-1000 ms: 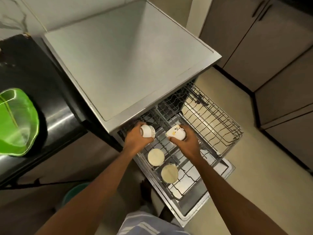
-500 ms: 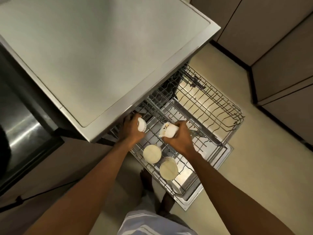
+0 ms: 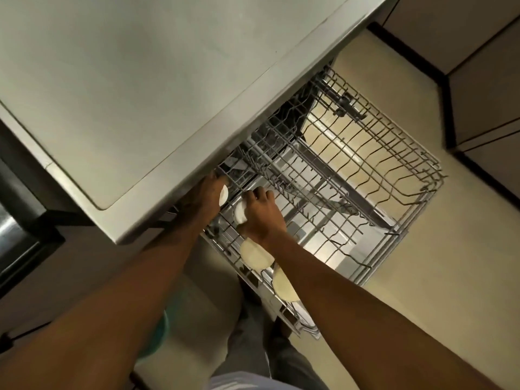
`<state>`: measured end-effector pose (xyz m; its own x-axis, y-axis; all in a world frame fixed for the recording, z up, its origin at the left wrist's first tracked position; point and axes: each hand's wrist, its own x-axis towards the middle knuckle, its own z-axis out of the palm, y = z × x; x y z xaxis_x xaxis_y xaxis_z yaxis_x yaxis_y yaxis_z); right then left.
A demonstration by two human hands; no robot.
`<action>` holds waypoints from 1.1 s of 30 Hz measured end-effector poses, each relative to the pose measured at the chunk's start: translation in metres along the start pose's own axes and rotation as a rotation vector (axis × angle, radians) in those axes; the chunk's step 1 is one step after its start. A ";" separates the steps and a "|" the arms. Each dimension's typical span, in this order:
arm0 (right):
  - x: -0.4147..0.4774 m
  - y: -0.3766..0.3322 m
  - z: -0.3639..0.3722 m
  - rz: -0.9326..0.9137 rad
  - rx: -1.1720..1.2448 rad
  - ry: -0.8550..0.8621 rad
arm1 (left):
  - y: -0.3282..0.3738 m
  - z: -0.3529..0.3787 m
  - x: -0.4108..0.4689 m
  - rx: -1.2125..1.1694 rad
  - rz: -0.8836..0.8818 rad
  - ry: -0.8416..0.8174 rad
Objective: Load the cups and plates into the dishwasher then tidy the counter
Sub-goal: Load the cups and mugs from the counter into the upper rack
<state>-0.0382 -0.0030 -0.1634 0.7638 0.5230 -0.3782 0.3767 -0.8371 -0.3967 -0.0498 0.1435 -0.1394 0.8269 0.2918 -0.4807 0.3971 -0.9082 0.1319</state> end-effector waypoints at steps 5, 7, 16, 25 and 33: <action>0.006 -0.003 0.015 -0.054 -0.068 -0.011 | -0.006 0.014 0.008 0.123 0.011 -0.053; 0.009 -0.005 0.018 -0.059 -0.079 -0.023 | -0.008 0.015 0.011 0.102 -0.001 -0.052; 0.016 -0.012 0.022 -0.102 -0.112 -0.075 | -0.017 0.022 0.013 0.090 0.033 -0.052; 0.016 -0.011 0.010 -0.043 0.078 -0.187 | -0.021 0.013 -0.011 -0.002 0.048 0.015; -0.015 -0.004 -0.033 0.028 0.254 -0.005 | -0.005 0.015 -0.082 -0.214 0.071 0.227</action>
<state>-0.0337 -0.0128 -0.1291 0.7693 0.5017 -0.3956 0.2113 -0.7841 -0.5836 -0.1254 0.1196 -0.1132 0.9137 0.3110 -0.2614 0.3900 -0.8519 0.3495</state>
